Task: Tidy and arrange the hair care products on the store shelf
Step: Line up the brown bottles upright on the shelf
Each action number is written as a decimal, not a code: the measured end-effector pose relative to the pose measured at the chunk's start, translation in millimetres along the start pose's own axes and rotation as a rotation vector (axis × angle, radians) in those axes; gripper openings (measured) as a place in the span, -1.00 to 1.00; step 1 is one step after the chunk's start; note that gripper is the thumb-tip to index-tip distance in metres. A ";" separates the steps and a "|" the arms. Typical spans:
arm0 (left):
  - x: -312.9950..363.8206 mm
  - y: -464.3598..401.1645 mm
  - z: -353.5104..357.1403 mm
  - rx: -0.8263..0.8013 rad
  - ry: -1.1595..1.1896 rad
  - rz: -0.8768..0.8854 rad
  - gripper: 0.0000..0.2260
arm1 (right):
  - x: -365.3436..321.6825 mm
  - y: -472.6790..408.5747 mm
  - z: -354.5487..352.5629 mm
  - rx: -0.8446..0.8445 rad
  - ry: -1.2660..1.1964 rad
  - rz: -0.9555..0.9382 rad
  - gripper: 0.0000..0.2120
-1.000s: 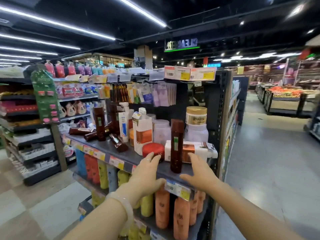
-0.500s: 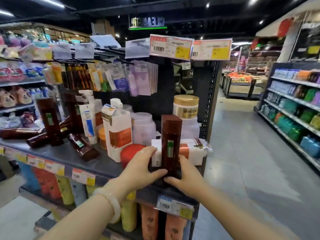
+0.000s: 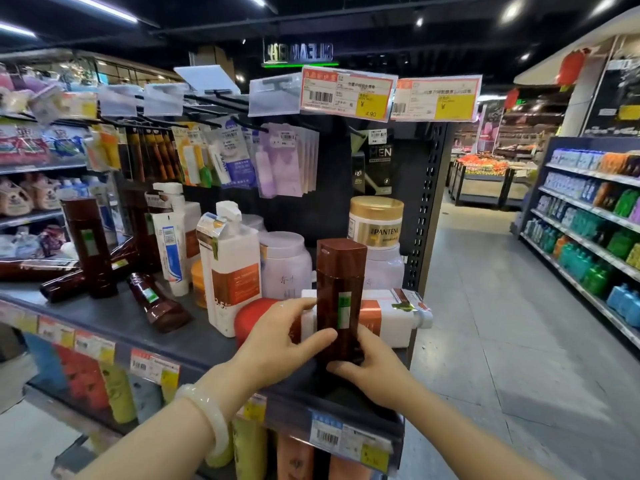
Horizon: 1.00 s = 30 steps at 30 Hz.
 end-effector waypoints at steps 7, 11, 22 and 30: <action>-23.4 1.7 -15.9 0.037 -0.198 0.081 -0.43 | -3.2 4.6 3.7 0.067 0.013 0.006 -0.51; -46.8 10.0 -28.9 -0.021 -0.320 0.045 -0.30 | -12.5 7.0 6.7 0.166 0.024 0.020 -0.49; -91.5 8.3 -82.9 -0.234 -0.196 0.064 -0.44 | -64.5 -1.7 36.5 0.291 -0.042 -0.022 -0.63; -143.0 11.2 -133.0 -0.092 -0.295 0.210 -0.74 | -108.4 -27.6 122.5 0.225 -0.003 -0.038 -0.54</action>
Point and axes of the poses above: each hand's wrist, its own y-axis away from the middle knuckle, its own z-axis out of the palm, x = y × z, the point moved 1 cm from there along -y, towards the middle knuckle, and after that the axes turned 13 degrees about x, right-handed, at the moved point
